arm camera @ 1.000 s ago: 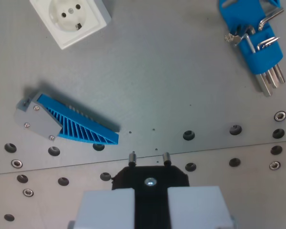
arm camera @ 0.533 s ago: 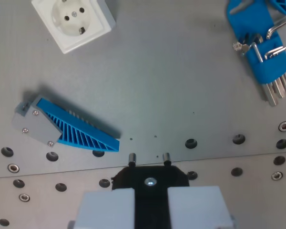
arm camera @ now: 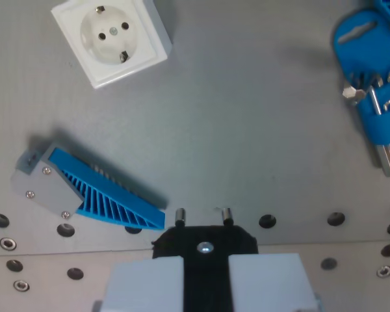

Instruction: Move above the white socket

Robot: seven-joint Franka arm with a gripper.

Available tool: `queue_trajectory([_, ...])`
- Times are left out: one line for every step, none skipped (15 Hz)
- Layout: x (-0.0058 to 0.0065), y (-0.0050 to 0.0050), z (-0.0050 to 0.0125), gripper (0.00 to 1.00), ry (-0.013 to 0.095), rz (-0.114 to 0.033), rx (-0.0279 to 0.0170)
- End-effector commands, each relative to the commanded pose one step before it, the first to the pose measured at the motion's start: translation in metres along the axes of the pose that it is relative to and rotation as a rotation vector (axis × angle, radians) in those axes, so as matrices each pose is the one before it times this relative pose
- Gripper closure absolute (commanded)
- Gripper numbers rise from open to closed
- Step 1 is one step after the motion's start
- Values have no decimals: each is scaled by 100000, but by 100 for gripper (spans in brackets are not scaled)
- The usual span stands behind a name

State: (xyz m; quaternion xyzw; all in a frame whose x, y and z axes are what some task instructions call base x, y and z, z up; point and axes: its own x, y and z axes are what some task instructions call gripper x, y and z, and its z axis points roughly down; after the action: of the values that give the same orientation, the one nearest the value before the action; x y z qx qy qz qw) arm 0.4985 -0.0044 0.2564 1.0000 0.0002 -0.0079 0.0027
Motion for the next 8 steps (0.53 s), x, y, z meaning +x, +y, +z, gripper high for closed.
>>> queue_trajectory([120, -581, 1369, 100, 6871, -12441, 3909])
queue_trajectory([112, -173, 488, 100, 246, -1103, 241])
queue_trajectory([121, -168, 500, 100, 152, -958, 227])
queue_trajectory([100, -131, 432, 100, 123, -1147, 219])
queue_trajectory([106, -128, 443, 100, 133, -1423, 231])
queue_trajectory([112, -129, 453, 100, 72, -1127, 212])
queue_trajectory([118, -135, 464, 100, -65, -1198, 231])
queue_trajectory([126, -143, 474, 100, 131, -1039, 182])
